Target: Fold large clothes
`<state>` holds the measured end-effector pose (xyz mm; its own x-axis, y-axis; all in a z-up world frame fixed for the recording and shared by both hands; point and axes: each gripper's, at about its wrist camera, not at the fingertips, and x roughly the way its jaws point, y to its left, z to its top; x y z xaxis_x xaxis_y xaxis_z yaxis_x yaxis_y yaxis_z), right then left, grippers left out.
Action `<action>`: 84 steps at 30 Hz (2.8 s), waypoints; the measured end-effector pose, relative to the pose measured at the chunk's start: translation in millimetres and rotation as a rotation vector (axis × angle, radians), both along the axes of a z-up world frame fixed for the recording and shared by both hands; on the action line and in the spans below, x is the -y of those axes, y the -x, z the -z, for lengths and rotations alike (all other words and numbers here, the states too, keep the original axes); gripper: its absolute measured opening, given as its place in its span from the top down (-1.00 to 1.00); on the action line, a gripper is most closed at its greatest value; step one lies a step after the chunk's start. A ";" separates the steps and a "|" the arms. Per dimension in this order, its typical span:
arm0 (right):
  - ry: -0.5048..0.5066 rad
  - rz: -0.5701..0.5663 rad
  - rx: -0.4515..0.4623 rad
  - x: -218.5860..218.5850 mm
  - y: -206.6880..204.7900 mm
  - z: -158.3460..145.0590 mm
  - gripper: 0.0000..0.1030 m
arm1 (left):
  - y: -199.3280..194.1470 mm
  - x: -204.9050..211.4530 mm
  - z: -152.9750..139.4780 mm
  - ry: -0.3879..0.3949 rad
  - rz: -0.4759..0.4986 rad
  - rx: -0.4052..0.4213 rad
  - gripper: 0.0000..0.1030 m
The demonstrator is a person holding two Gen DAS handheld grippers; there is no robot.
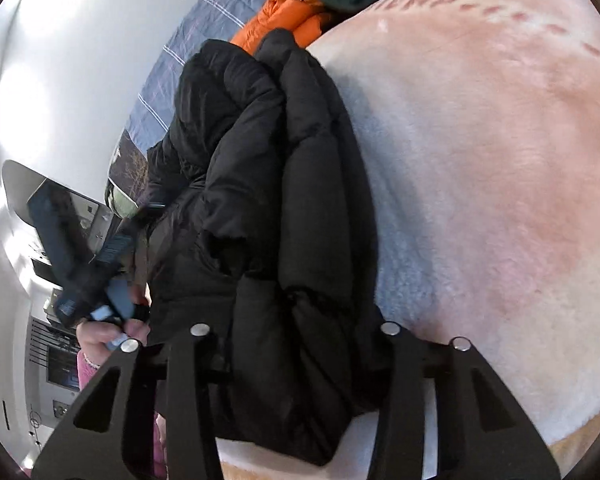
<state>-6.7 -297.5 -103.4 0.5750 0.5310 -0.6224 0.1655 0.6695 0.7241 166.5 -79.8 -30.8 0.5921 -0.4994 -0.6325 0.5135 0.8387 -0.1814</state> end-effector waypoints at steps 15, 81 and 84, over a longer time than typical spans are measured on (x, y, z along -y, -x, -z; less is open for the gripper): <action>0.065 -0.024 0.059 -7.8 -1.3 -4.5 0.29 | -87.0 -72.3 87.6 0.423 -0.093 -0.443 -0.42; 0.627 -0.352 0.618 -263.4 -19.9 -157.0 -0.88 | 143.9 -194.7 -83.7 -0.152 -0.602 0.289 -0.96; 0.673 -0.324 0.637 -260.3 -6.5 -160.1 -0.89 | 159.8 -185.8 -86.4 -0.147 -0.587 0.286 -0.96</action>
